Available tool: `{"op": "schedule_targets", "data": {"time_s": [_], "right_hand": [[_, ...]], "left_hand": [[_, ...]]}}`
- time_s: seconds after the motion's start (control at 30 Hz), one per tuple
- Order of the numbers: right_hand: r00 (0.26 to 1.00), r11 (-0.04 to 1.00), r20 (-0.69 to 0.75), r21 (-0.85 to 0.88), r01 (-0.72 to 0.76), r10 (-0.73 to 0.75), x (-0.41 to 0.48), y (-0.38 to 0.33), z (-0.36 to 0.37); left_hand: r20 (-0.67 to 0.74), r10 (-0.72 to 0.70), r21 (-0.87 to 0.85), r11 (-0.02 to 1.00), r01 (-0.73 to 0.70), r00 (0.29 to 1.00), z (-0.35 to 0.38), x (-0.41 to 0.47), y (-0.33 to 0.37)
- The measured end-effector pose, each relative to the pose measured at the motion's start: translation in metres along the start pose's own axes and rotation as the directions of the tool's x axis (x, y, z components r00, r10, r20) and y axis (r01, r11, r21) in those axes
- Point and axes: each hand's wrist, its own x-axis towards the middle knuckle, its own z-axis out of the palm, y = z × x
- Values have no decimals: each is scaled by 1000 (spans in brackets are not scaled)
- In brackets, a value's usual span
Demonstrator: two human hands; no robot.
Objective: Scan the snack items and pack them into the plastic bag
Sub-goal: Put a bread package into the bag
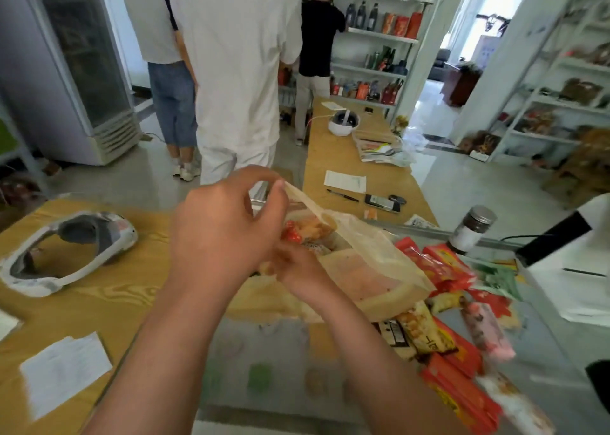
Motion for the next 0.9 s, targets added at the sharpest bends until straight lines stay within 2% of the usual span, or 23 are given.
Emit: {"op": "schedule_targets", "data": {"time_s": [0.03,0.1,0.17,0.23,0.33,0.4,0.43,0.47,0.53,0.63,0.73,0.83,0.9], "right_hand": [[999,999,-45,52,1,2,-20,4,-9],[974,997,-227,71,31,-14,-57,21,-32],[900,993,-419,-42,114,-121,-91,49,-58],[814,988,-572,-153,20,-105,-106,72,-81],[716,967,-696,-219,-129,-62,-129,102,-111],[718,953,-696,-236,-190,-30,-139,116,-130],[757,933,-653,-258,-250,22,-141,124,-140],[823,888,-563,-336,-314,78,-143,133,-148],[923,812,-341,-478,-334,179,-140,157,-159],[961,916,-200,-316,-249,193,-135,176,-167],[949,981,-257,-16,-193,183,-139,177,-186],[925,918,-279,371,-142,256,-152,176,-222],[945,855,-247,515,-59,215,-163,172,-247]], "left_hand": [[-3,-61,-3,998,61,998,3,2,4],[-24,-139,-9,990,139,990,11,5,11],[-43,-152,-48,988,150,987,20,8,22],[-37,-130,-93,988,126,991,32,6,38],[-18,-27,-95,995,25,999,54,-7,73],[-31,29,-101,994,-32,999,69,-16,98],[-32,46,-105,993,-49,998,78,-21,112],[-22,56,-108,992,-58,998,87,-24,125],[36,61,-112,992,-56,998,108,-32,151],[130,23,-56,998,-16,991,141,-44,181],[156,-3,8,1000,1,988,165,-55,200],[139,-64,62,997,56,988,183,-64,210],[194,-118,99,990,100,974,194,-72,217]]}}
